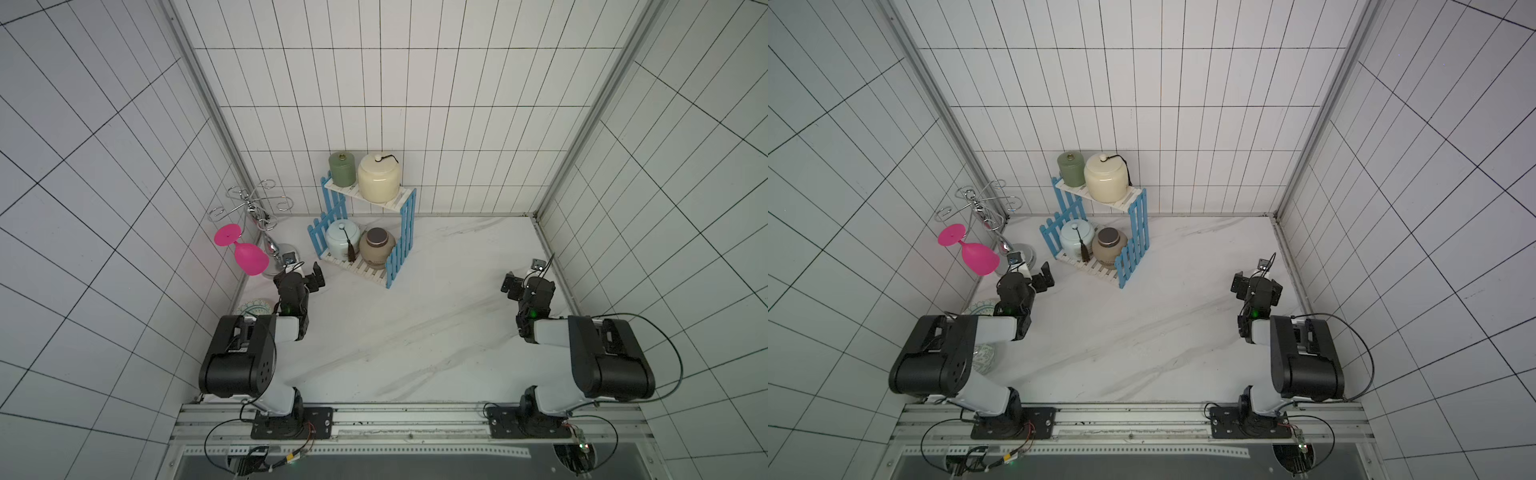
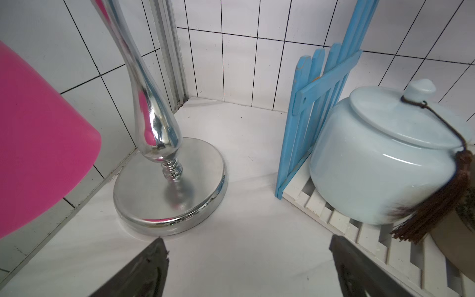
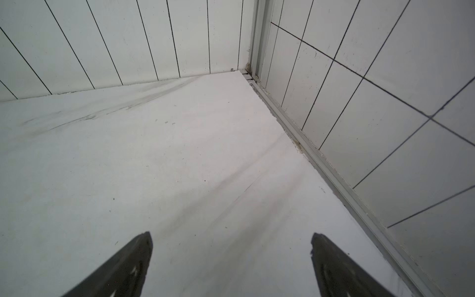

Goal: Remove the tea canisters from the shelf
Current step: Move the shelf to the center of the board.

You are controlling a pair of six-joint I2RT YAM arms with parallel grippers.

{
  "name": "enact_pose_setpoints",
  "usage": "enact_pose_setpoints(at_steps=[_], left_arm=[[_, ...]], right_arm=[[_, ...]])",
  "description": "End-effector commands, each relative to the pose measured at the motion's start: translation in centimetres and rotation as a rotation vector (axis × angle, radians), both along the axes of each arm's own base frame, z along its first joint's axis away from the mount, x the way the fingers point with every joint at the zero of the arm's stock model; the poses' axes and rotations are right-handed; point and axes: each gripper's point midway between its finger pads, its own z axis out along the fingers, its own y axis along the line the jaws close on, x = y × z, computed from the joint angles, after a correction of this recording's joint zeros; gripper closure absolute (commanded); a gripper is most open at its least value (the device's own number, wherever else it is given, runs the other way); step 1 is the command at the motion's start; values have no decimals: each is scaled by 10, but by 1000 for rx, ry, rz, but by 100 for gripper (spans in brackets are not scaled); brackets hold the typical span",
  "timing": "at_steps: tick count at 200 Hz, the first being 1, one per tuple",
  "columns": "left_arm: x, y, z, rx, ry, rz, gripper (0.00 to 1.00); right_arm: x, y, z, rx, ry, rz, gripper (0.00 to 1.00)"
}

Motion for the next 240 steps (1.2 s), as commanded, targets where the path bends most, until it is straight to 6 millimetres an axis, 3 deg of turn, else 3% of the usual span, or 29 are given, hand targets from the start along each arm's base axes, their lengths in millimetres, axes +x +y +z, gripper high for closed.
enact_pose_setpoints(at_steps=[1, 202, 240], left_arm=[[0, 0, -3, 3, 13, 6, 1], [-1, 0, -4, 4, 12, 6, 1], [-3, -2, 12, 13, -25, -7, 1]], right_arm=[[1, -2, -1, 7, -1, -10, 1], [0, -3, -1, 18, 0, 0, 1], [0, -4, 3, 20, -19, -7, 1]])
